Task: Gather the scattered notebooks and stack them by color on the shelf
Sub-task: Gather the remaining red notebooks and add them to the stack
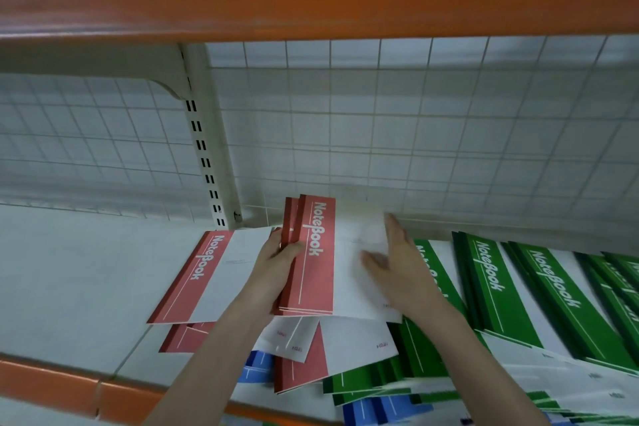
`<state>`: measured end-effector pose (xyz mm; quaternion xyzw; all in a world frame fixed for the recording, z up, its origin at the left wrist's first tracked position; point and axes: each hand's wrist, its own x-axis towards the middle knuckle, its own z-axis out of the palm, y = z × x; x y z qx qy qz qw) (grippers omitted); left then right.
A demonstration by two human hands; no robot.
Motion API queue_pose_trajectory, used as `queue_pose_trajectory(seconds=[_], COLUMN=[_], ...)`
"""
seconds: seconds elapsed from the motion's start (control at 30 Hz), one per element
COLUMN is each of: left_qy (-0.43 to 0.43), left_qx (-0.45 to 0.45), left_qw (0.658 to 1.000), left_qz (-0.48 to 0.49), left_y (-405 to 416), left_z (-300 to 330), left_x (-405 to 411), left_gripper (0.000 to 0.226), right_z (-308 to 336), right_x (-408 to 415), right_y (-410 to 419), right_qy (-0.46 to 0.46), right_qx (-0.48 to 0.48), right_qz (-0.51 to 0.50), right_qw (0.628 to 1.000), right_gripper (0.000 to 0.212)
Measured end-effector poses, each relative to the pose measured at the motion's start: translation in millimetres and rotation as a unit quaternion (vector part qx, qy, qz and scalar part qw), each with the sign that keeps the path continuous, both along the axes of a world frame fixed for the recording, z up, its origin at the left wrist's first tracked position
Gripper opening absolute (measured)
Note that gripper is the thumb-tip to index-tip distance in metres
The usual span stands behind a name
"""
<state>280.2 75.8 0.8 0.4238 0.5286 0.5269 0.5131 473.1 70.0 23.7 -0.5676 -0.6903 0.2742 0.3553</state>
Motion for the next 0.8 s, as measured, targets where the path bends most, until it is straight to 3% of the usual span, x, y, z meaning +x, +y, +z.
queue_pose_trajectory(seconds=[0.03, 0.1, 0.17, 0.23, 0.33, 0.47, 0.57, 0.7, 0.8], left_qy=[-0.005, -0.015, -0.013, -0.006, -0.001, -0.005, -0.026, -0.042, -0.056], left_qx=[0.001, 0.008, 0.022, 0.044, 0.082, 0.161, 0.194, 0.176, 0.165], left_qw=[1.0, 1.0, 1.0, 0.999, 0.997, 0.987, 0.981, 0.983, 0.983], left_qz=[0.002, 0.004, 0.004, 0.001, -0.012, -0.008, 0.016, 0.041, 0.055], left_y=[-0.8, -2.7, -4.4, -7.3, -12.5, -16.5, -15.3, -17.9, -17.8], left_z=[0.3, 1.5, 2.8, 6.9, 16.0, 26.8, 26.3, 15.3, 9.1], left_x=[1.7, 5.3, 8.8, 12.2, 17.4, 25.0, 29.6, 41.5, 42.4], left_gripper=[0.02, 0.018, 0.021, 0.029, 0.041, 0.02, 0.021, 0.05, 0.056], right_z=[2.5, 9.2, 12.9, 13.6, 16.3, 22.6, 22.1, 15.4, 14.1], right_x=[2.3, 5.9, 9.2, 10.2, 9.1, 12.6, 12.9, 5.6, 3.4], right_y=[2.3, 4.2, 3.5, 1.8, -1.3, -4.3, -5.8, -7.7, -8.0], right_qy=[0.091, 0.292, 0.386, 0.4, 0.402, 0.373, 0.35, 0.37, 0.351], right_qx=[-0.039, -0.149, -0.199, -0.178, -0.097, -0.007, 0.029, 0.031, 0.014], right_qz=[-0.003, -0.007, -0.007, 0.007, 0.071, 0.12, 0.117, 0.083, 0.064], right_qw=[0.995, 0.945, 0.901, 0.899, 0.908, 0.92, 0.929, 0.925, 0.934], right_gripper=[0.054, 0.035, 0.022, 0.015, 0.023, 0.02, 0.015, 0.024, 0.023])
